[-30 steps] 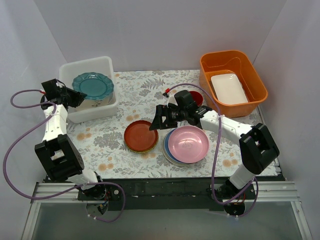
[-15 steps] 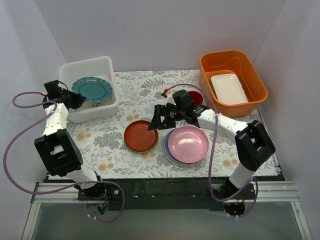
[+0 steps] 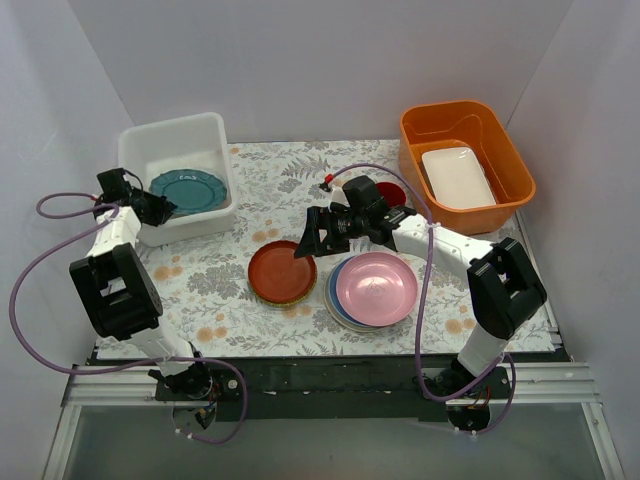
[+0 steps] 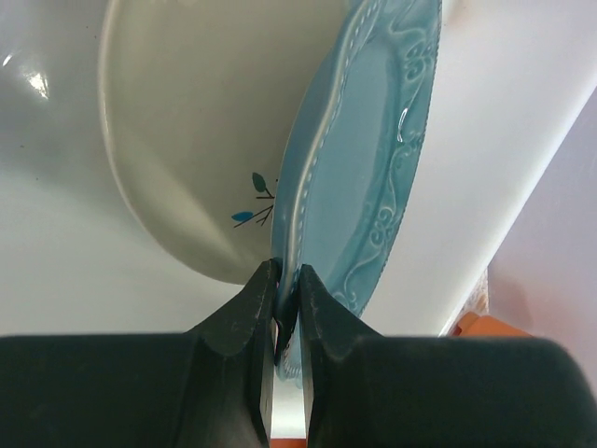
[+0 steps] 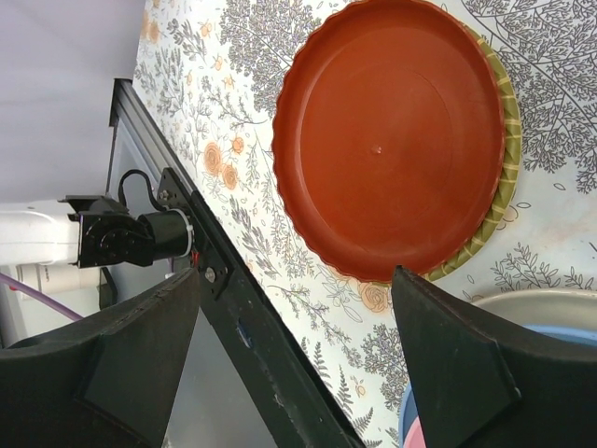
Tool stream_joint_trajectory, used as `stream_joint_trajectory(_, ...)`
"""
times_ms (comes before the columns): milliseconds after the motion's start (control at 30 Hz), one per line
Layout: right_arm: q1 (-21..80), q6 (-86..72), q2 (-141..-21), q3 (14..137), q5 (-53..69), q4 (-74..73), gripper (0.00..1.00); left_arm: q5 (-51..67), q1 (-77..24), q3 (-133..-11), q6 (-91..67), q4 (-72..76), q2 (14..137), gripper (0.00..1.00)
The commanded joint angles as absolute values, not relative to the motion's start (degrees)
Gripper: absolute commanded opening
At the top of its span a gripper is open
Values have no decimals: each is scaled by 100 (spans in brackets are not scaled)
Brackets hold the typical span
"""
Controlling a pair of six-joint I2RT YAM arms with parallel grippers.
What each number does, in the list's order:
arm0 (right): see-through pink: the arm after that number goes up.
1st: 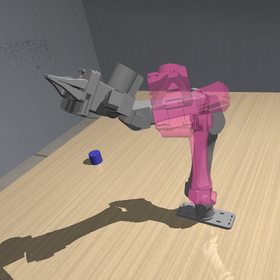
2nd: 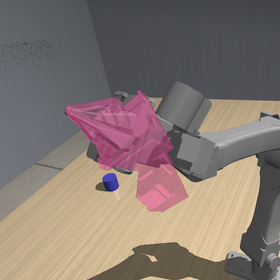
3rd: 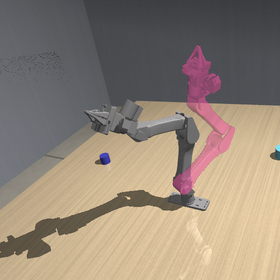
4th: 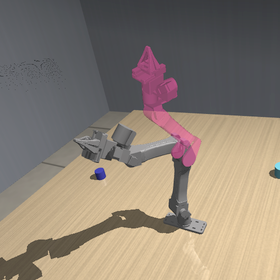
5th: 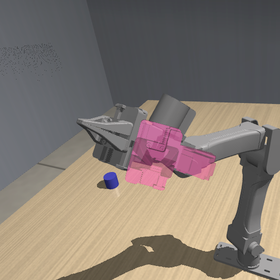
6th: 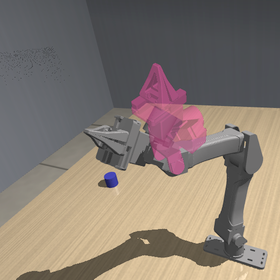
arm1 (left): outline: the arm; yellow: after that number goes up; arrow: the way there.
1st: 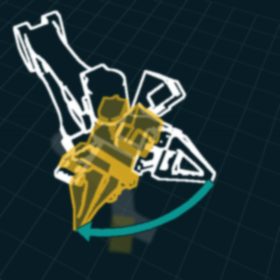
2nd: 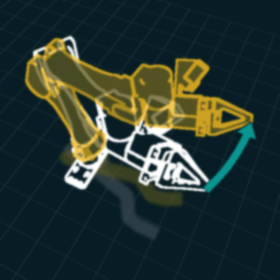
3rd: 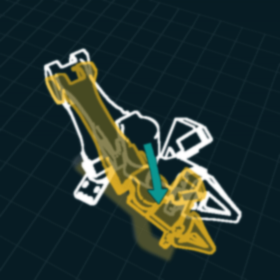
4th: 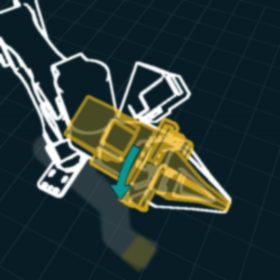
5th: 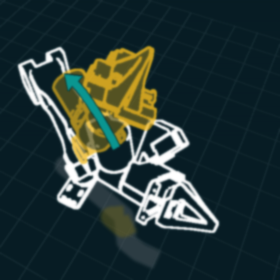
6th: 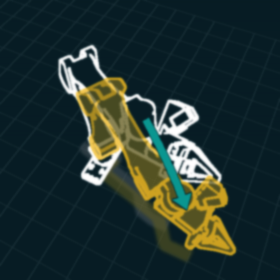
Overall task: Place the plates into the plastic bin on the countertop
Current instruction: Place the plate in the plastic bin.
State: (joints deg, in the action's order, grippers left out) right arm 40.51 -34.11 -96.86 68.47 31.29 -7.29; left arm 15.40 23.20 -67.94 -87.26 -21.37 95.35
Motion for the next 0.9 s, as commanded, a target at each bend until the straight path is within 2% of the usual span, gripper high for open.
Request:
stream_joint_trajectory(0,4025,-3261,-9545,6882,3190,-782,91,1793,2347,-6838,-8701,-1564,9553,0)
stream_joint_trajectory(167,4025,-3445,-9668,6969,3357,-511,90,1696,2355,-6794,-8552,-1670,9571,2)
stream_joint_trajectory(233,4025,-3489,-9703,6996,3393,-492,90,1652,2355,-6803,-8508,-1740,9580,13)
stream_joint_trajectory(267,4025,-3489,-9729,7005,3393,-483,90,1635,2347,-6811,-8499,-1801,9580,26)
stream_joint_trajectory(367,4034,-3524,-9764,7031,3393,-466,90,1652,2355,-6820,-8481,-1881,9606,32)
stream_joint_trajectory(467,4034,-3690,-9782,6935,3454,-273,90,1670,2355,-6925,-8420,-2038,9685,44)
stream_joint_trajectory(567,4025,-3814,-9791,6812,3577,-53,90,1591,2355,-7048,-8315,-2258,9738,60)
stream_joint_trajectory(600,4025,-3814,-9782,6803,3568,-53,90,1530,2355,-7171,-8236,-2311,9738,69)
stream_joint_trajectory(733,4025,-3744,-9721,6812,3525,-131,90,1108,2355,-7391,-8095,-2584,9589,89)
stream_joint_trajectory(867,4025,-3700,-9616,6768,3463,-219,90,976,2347,-7558,-8086,-2803,9484,98)
